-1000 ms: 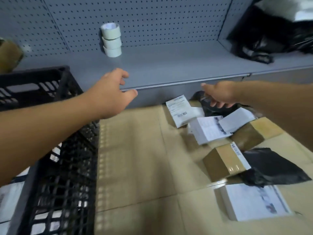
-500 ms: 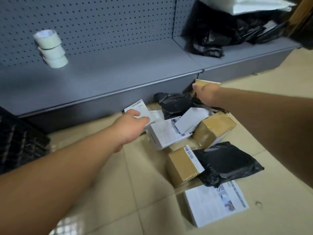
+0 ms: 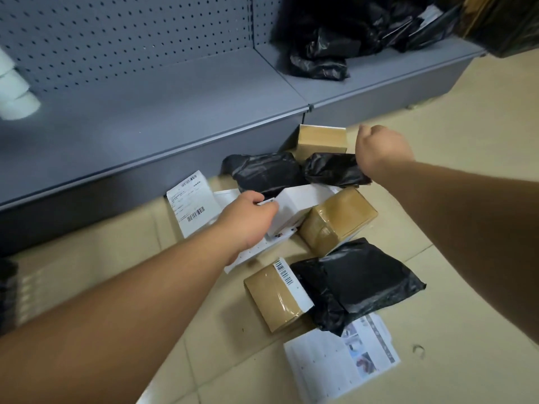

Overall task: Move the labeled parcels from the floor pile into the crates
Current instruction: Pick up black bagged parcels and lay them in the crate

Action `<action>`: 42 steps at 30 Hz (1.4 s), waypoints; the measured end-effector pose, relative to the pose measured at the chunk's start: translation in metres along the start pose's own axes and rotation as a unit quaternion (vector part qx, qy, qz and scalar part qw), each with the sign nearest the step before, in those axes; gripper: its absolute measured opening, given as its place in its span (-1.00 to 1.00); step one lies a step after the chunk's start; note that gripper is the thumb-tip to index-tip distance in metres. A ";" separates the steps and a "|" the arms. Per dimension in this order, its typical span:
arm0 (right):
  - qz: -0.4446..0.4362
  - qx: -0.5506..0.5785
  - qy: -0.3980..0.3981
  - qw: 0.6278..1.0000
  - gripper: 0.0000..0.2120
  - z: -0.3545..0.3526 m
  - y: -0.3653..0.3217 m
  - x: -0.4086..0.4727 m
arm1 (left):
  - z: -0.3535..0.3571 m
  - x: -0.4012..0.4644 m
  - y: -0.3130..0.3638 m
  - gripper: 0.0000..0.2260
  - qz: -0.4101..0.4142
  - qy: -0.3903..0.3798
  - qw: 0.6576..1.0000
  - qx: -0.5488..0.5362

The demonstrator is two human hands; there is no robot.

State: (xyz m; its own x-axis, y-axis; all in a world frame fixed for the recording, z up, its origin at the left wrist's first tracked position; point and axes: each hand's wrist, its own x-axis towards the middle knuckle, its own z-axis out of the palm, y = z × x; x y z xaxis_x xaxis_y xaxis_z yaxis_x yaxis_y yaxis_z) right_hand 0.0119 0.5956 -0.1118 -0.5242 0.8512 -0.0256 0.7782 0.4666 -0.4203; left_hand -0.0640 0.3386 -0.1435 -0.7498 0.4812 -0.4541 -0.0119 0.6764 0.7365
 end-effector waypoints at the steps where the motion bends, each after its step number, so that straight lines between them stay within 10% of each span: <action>1: 0.017 0.002 -0.001 1.000 -0.52 0.001 0.005 0.003 | 0.003 0.006 0.006 -0.62 0.006 0.005 1.000 -0.003; 10: 0.255 0.297 -0.105 0.914 -0.38 0.009 0.024 0.012 | 0.035 0.054 0.087 -0.81 0.048 -0.007 0.999 -0.025; 16: 0.303 0.410 -0.155 0.846 -0.69 0.017 0.021 0.007 | 0.048 0.062 0.107 -0.65 0.024 -0.074 0.997 0.007; 27: 0.209 0.475 -0.168 0.838 -0.89 0.002 -0.023 -0.005 | 0.011 0.034 0.084 -0.79 0.073 -0.015 0.980 -0.182; 42: 0.079 0.444 -0.273 0.850 -0.92 -0.010 -0.157 -0.087 | -0.117 -0.033 0.020 -0.40 0.214 0.141 0.965 0.059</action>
State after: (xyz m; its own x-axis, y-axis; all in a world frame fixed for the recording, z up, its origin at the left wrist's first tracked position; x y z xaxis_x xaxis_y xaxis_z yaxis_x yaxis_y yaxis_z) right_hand -0.0619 0.4505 -0.0347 -0.7089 0.5343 -0.4603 0.4126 -0.2150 -0.8852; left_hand -0.1174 0.2710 -0.0551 -0.8199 0.5707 0.0461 0.4020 0.5165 0.7560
